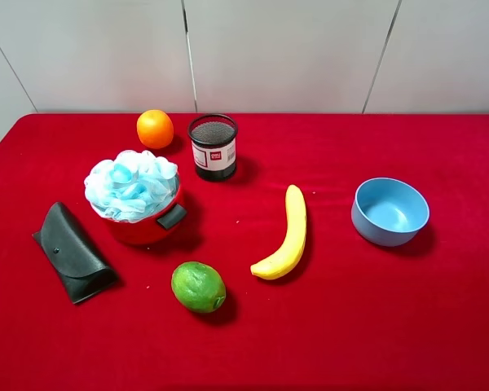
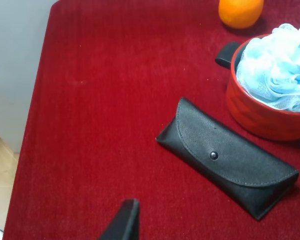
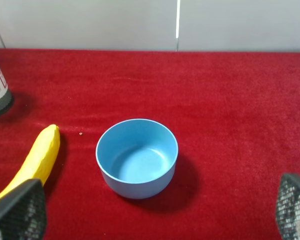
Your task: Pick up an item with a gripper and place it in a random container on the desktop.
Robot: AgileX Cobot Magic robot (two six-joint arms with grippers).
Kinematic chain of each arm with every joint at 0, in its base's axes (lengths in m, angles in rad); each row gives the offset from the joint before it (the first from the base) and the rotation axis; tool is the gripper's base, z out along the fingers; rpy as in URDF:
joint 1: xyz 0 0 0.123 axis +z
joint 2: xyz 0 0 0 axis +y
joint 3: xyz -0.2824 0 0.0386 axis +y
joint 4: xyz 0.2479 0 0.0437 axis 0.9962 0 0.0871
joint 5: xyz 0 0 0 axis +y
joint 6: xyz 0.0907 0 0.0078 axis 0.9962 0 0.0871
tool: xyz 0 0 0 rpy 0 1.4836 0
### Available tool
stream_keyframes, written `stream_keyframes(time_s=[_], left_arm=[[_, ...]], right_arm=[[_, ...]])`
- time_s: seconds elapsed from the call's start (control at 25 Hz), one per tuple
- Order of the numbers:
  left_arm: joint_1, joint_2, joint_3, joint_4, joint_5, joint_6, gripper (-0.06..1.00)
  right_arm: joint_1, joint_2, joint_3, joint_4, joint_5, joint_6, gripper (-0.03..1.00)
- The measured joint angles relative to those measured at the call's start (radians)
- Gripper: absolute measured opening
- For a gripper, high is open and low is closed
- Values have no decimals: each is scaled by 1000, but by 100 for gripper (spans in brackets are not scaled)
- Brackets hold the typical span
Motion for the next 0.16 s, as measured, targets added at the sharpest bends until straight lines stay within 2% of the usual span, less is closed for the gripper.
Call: stream_keyframes(time_s=[0.16], left_arm=[[0, 0, 0, 0, 0, 0, 99]], right_arm=[[0, 0, 0, 0, 0, 0, 69]])
